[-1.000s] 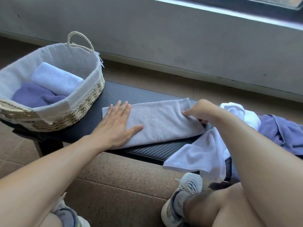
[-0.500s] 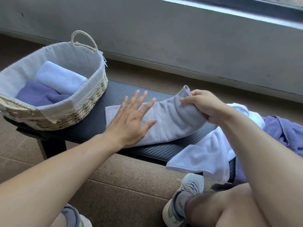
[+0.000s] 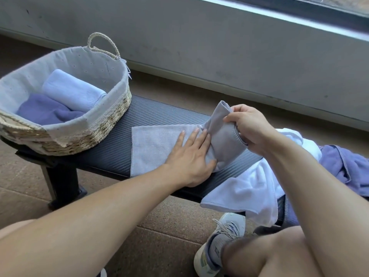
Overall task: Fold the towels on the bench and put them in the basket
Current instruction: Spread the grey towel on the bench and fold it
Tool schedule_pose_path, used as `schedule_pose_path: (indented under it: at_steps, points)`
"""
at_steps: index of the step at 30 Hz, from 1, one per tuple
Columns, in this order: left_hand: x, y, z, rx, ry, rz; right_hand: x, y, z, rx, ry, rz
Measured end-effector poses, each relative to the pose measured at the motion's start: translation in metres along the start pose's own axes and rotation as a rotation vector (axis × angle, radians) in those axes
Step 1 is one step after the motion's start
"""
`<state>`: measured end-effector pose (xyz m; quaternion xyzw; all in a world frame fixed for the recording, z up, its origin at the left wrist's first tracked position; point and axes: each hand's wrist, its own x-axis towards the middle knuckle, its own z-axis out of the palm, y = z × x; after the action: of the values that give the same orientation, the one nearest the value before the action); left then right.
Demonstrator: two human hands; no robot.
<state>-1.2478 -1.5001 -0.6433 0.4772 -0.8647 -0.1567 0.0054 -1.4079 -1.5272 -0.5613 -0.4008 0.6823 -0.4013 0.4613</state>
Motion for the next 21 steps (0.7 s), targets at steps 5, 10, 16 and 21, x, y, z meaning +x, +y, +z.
schedule_pose_path:
  at_steps: [5,10,16,21]
  points:
    - [0.006,0.001,-0.005,-0.108,-0.026,0.017,0.002,-0.003,0.001,0.011,0.024,0.003]
    - [-0.011,-0.026,-0.045,-0.362,0.161,-0.126,0.001,-0.011,0.01,-0.028,0.025,-0.089]
    - [-0.049,-0.084,-0.077,-0.844,0.13,-0.538,-0.018,-0.023,0.056,-0.103,-0.116,-0.162]
    - [-0.066,-0.101,-0.079,-1.228,0.062,-0.631,-0.031,-0.016,0.106,-0.255,-0.175,-0.194]
